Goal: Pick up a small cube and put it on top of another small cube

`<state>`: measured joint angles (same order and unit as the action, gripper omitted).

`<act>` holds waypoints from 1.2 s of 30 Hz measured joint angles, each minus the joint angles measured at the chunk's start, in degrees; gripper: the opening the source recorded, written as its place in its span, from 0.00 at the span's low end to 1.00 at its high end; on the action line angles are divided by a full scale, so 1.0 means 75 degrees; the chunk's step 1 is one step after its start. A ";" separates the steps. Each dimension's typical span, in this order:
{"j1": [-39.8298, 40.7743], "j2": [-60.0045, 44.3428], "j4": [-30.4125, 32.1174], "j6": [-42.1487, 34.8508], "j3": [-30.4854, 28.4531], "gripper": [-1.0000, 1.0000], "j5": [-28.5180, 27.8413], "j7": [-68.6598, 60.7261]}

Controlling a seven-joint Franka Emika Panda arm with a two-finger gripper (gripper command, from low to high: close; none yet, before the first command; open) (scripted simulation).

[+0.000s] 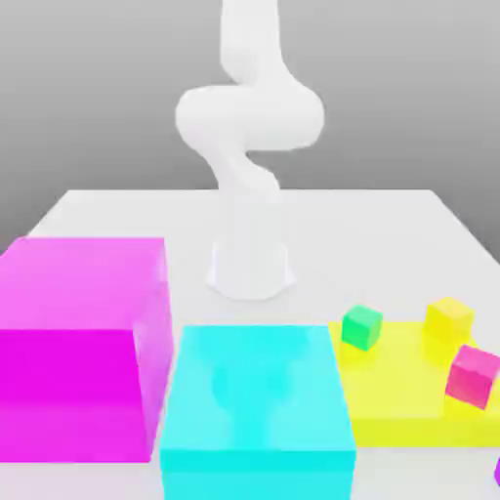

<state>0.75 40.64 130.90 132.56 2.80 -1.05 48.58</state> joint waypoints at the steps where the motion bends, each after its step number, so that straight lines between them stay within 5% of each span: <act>1: 0.0047 -0.0298 -0.0051 0.0046 0.0167 0.50 -0.0059 0.0157; 17: 0.0065 -0.4750 -0.0806 0.0698 0.2223 0.50 -0.1720 0.3044; 36: -0.1746 -0.9732 -0.1678 0.1975 0.2432 0.50 -0.2671 0.5608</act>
<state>-12.35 -32.36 118.31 147.37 21.04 -21.09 90.64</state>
